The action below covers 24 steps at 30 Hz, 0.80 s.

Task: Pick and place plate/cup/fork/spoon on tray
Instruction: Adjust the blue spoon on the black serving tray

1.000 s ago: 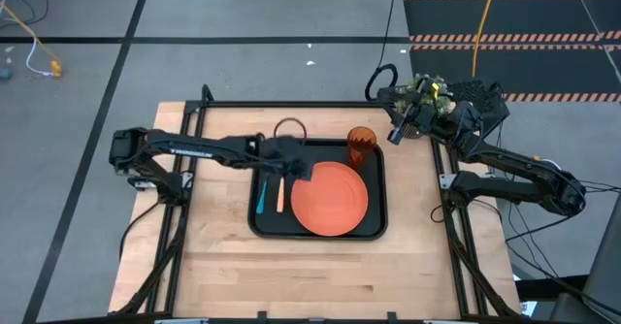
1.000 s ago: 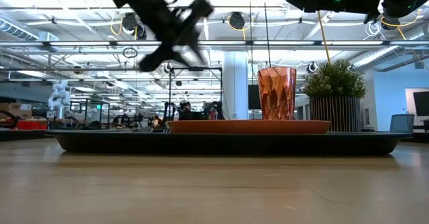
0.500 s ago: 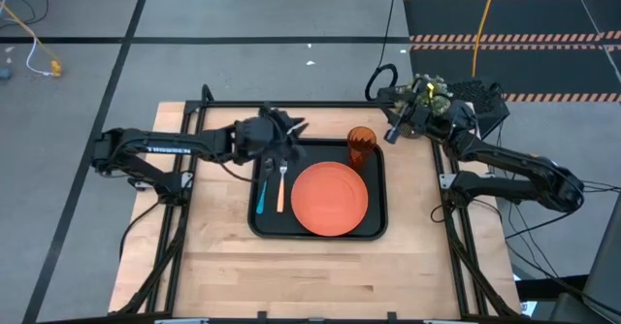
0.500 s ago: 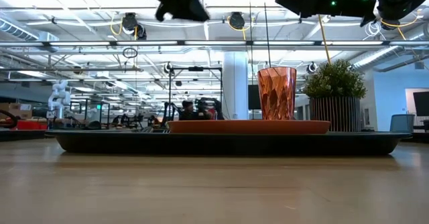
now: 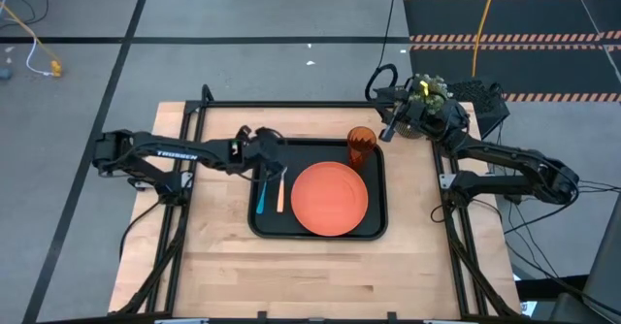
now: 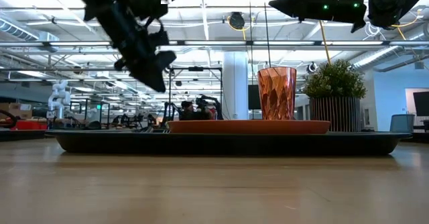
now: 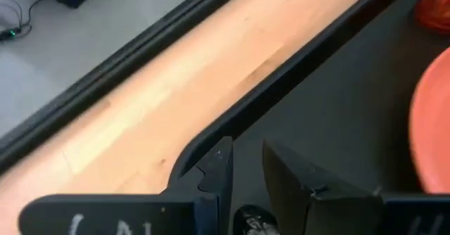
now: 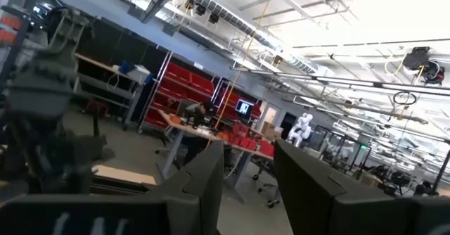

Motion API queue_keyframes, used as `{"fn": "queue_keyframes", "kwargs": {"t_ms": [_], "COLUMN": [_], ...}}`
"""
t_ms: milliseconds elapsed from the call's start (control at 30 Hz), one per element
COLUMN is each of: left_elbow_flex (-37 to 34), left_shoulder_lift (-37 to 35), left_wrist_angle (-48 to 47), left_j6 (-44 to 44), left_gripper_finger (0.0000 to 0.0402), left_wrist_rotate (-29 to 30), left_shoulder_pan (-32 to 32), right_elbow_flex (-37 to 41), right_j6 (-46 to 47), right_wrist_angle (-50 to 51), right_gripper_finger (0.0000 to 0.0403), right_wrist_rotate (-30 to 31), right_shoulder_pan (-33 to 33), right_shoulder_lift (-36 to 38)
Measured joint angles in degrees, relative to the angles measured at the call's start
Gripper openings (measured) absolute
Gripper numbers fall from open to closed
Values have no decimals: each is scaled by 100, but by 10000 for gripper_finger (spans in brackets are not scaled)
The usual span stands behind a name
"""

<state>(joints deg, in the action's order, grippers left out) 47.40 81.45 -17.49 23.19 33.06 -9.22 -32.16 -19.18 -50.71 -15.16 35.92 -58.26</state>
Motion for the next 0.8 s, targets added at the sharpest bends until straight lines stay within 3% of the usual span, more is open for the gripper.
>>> {"fn": "queue_keyframes", "kwargs": {"t_ms": [200,467,533,667,800], "left_elbow_flex": [-938,-1126,-1126,-1126,-1126], "left_shoulder_lift": [-1,-7,-7,-9,-9], "left_wrist_angle": [956,1244,1306,1241,1071], "left_j6": [458,551,609,1316,1666], "left_gripper_finger": [81,81,81,81,81], "left_wrist_rotate": [0,-326,-584,-1683,-1963], "left_shoulder_pan": [-198,-365,-452,-842,-1054], "right_elbow_flex": [0,0,0,0,0], "right_j6": [-23,-245,-277,-264,-257], "right_wrist_angle": [-56,-182,-215,-314,-382], "right_gripper_finger": [118,118,118,118,118], "right_wrist_rotate": [-3,-4,-4,-6,-15], "right_shoulder_pan": [-3,-2,-2,-2,-2], "right_shoulder_lift": [-4,-4,-4,-4,-4]}}
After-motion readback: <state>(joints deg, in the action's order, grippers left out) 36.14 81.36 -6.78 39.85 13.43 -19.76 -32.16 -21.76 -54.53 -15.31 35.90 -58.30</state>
